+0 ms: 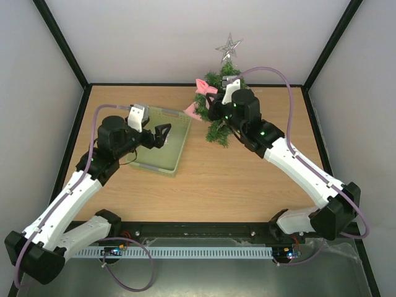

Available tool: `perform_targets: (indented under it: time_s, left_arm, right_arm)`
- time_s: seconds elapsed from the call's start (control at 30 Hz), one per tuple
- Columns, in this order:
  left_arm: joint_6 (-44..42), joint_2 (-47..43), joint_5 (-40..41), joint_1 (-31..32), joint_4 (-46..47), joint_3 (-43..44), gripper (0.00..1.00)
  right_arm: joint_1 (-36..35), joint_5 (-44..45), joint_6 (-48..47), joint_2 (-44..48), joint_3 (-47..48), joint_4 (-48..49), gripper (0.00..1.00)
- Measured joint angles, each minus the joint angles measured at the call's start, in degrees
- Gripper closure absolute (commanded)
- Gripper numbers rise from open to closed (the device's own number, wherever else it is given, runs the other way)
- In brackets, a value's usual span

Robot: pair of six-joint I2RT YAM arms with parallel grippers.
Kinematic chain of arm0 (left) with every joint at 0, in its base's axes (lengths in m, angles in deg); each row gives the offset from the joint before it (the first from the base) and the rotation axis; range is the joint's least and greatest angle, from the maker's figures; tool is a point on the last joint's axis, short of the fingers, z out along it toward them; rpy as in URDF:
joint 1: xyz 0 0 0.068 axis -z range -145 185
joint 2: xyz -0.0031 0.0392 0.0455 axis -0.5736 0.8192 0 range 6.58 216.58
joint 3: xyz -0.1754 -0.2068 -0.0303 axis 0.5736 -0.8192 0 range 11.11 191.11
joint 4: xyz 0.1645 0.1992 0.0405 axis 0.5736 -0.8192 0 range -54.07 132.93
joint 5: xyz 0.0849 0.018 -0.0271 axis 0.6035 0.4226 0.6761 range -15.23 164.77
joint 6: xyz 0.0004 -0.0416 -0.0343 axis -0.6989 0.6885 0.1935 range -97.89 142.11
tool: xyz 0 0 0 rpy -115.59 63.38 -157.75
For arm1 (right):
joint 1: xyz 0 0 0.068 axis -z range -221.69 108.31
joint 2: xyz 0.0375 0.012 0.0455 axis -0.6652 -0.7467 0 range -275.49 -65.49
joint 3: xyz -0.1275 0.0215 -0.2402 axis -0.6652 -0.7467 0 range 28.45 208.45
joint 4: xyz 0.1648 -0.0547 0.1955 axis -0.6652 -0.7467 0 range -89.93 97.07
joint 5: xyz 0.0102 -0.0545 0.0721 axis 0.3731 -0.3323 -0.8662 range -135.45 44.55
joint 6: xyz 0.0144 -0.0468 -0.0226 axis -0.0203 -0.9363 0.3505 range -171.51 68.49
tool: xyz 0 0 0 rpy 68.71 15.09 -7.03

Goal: Decorate the small christmas tree
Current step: Place the decoration item on the Christmas tree.

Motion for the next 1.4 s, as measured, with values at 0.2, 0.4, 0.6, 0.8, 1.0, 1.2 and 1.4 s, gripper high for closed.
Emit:
perform_targets:
  time_s: [0.2,0.4,0.6,0.8,1.0,1.2,1.4]
  left_arm:
    - [2.6,4.0,-1.51,-1.27,-2.03,1.49,0.1]
    - [4.92,10.56,-8.07,-1.64,-3.93,7.58,0.26]
    - [6.99,17.86,-13.42,-1.92,-3.54,17.18,0.44]
    - [8.39,26.32,-16.46,-3.04,-1.49,29.83,0.53]
    - [9.9,28.81,-18.78,-3.37,1.53,32.17,0.69]
    - [12.0,29.88,-24.17,-3.37,6.43,32.13,0.75]
    - [13.55,31.58,-27.71,-2.67,9.38,32.02,0.77]
  right_arm:
    - [1.53,-0.02,2.21,0.57,-3.17,2.36,0.98]
    - [1.9,0.02,3.87,1.44,-5.68,4.92,0.98]
    - [1.9,-0.35,6.21,2.49,-7.1,9.51,0.98]
    - [1.95,-3.06,10.27,3.54,-8.48,14.36,0.98]
    - [1.95,-5.33,14.25,5.07,-10.97,18.64,0.98]
    - [1.95,-4.24,15.5,5.05,-11.06,18.97,0.98]
    - [1.99,-3.63,15.85,4.66,-11.26,19.23,0.98]
